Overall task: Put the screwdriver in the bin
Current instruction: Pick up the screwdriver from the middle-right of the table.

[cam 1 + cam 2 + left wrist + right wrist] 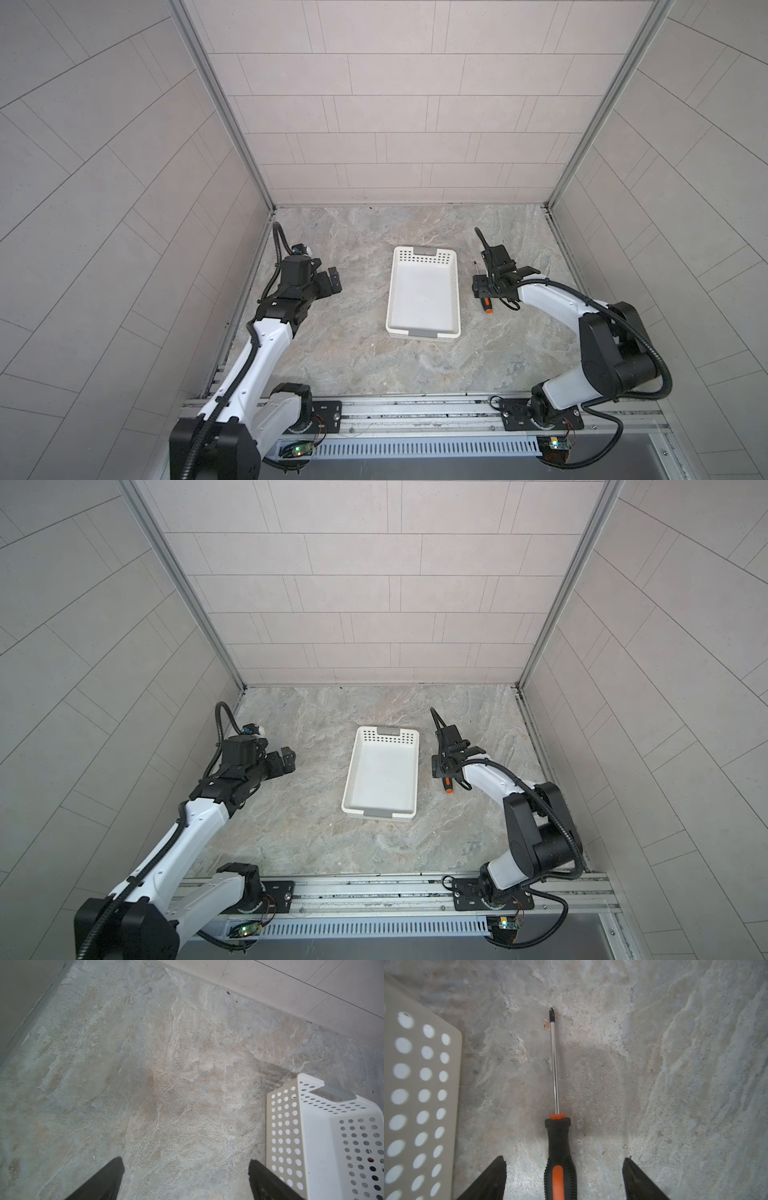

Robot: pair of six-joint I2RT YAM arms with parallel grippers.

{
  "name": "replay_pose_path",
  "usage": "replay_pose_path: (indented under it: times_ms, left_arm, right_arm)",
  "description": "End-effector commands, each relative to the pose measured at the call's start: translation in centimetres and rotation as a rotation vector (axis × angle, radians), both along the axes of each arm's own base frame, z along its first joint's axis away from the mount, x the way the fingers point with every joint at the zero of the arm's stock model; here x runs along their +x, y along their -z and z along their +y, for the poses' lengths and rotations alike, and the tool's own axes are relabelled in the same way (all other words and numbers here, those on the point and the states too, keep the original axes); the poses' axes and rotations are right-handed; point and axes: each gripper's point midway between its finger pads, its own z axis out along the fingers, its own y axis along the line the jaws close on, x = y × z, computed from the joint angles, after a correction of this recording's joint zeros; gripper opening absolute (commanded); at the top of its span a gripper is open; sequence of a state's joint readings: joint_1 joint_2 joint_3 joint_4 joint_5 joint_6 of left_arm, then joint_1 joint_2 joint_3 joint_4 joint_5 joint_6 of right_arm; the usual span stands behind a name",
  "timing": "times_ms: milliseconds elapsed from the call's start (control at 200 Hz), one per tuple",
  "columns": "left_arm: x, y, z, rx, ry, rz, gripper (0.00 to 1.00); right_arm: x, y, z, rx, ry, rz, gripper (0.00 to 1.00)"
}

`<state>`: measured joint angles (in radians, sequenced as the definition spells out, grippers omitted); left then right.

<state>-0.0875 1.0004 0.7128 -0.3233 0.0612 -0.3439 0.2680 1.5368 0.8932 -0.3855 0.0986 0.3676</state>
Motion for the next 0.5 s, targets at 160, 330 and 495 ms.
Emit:
replay_pose_path:
  times_ms: [160,330,495]
  left_arm:
    - [-1.1,-0.8,1.4,0.035,-0.068,-0.037,1.0]
    - [-1.2,-1.0,1.6,0.045,-0.081,-0.04,1.0]
    - [-1.2,-0.9,1.7,0.048,-0.084,-0.038,1.0]
  right_arm:
    - [0.7,2.4,0.0,-0.017,0.019,0.055,0.56]
    - [0.7,3.9,0.1,-0.009,0.029,0.084,0.44]
    - [0.4,4.6,0.0,-0.007,0.032,0.1,0.26]
